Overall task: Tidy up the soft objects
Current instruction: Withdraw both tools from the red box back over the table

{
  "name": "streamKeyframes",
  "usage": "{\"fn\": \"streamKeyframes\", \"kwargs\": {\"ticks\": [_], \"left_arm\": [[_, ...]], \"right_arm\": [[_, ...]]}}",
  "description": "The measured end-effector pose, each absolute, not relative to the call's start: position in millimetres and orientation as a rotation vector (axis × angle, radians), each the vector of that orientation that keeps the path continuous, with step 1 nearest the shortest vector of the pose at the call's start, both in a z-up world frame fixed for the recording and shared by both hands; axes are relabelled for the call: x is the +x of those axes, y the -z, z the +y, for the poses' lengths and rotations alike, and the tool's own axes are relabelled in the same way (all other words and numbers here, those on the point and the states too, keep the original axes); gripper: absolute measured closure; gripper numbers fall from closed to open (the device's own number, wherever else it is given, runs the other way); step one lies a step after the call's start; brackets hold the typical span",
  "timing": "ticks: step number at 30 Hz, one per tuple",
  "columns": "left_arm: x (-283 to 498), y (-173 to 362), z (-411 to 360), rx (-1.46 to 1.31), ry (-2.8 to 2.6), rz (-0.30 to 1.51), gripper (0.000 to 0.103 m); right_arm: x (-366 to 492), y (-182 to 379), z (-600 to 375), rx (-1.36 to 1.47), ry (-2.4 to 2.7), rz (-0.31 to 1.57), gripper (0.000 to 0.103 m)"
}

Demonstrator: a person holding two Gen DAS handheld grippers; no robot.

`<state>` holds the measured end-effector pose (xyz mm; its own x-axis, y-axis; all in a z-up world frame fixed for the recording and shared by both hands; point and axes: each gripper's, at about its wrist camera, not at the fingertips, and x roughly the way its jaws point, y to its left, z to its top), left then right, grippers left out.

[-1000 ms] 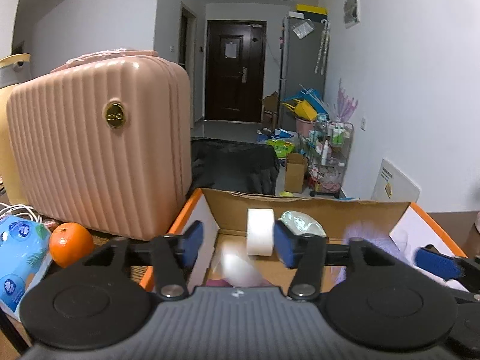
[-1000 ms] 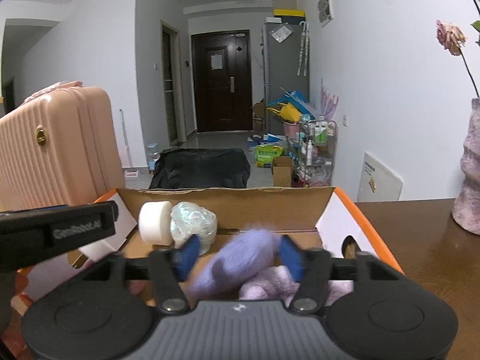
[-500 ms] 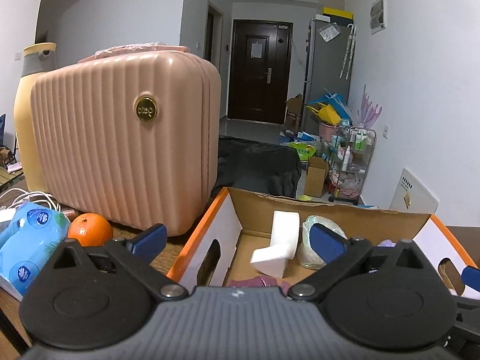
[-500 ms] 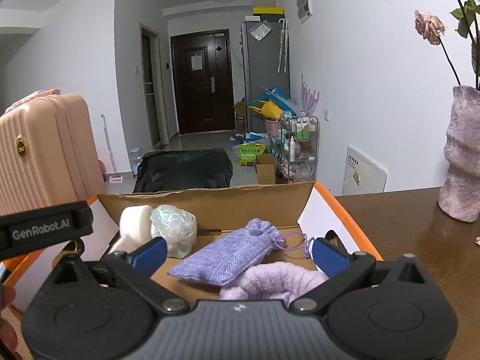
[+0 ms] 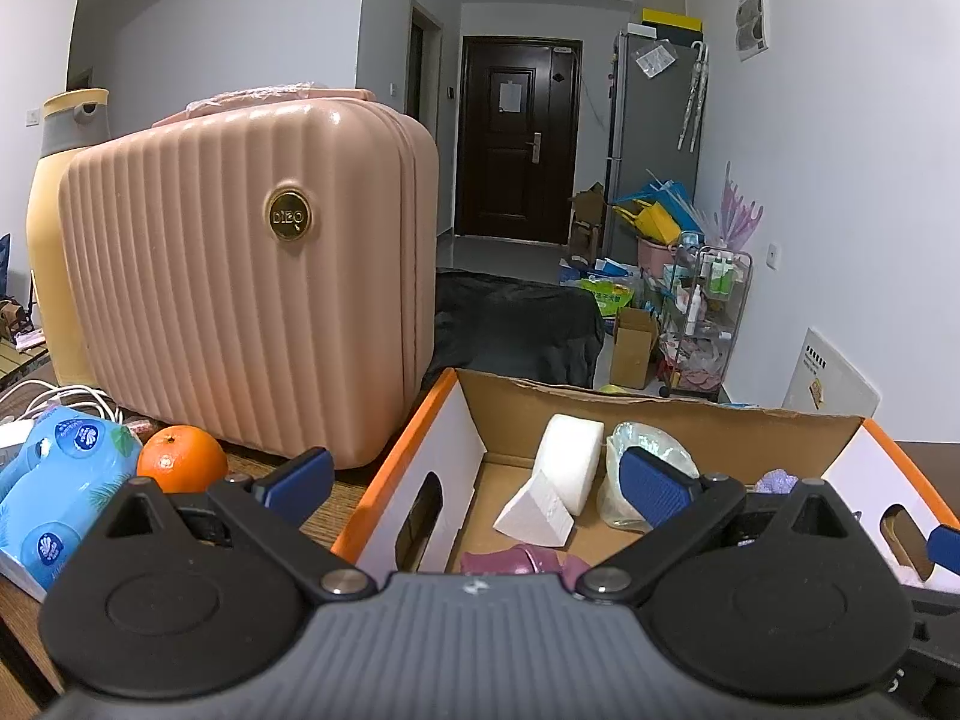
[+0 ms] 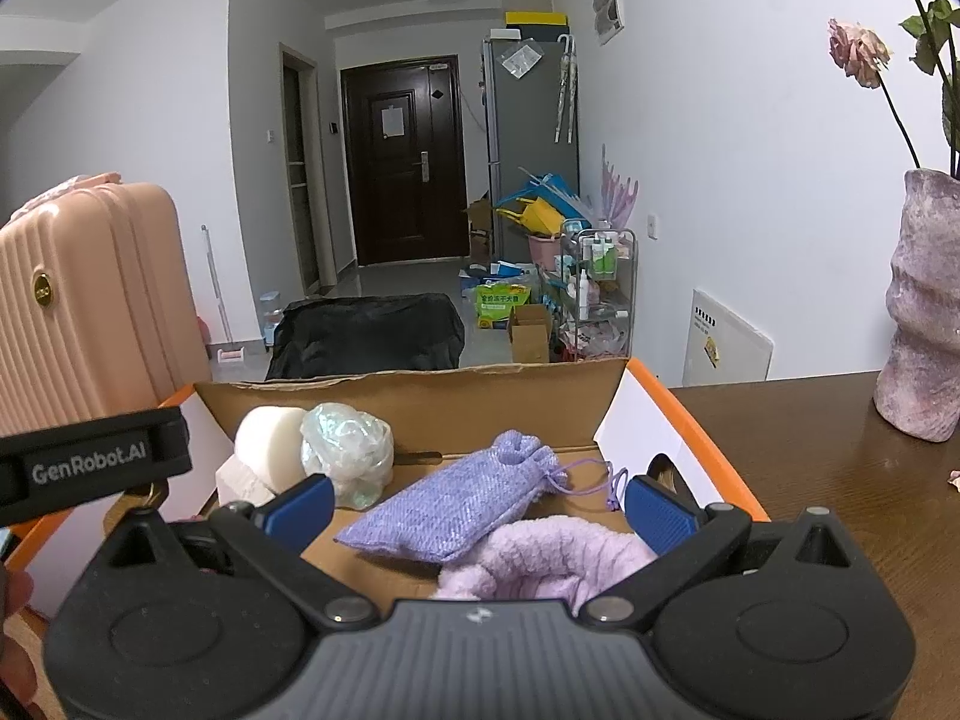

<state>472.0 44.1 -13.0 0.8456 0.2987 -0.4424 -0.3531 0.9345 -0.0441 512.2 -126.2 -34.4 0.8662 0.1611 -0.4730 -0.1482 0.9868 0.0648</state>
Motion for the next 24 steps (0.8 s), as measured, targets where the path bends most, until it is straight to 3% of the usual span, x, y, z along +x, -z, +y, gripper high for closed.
{"fn": "streamKeyframes", "kwargs": {"ticks": [24], "left_arm": [[435, 14, 46, -0.137, -0.311, 0.434, 0.0]], "right_arm": [[473, 39, -129, -0.023, -0.201, 0.472, 0.0]]}}
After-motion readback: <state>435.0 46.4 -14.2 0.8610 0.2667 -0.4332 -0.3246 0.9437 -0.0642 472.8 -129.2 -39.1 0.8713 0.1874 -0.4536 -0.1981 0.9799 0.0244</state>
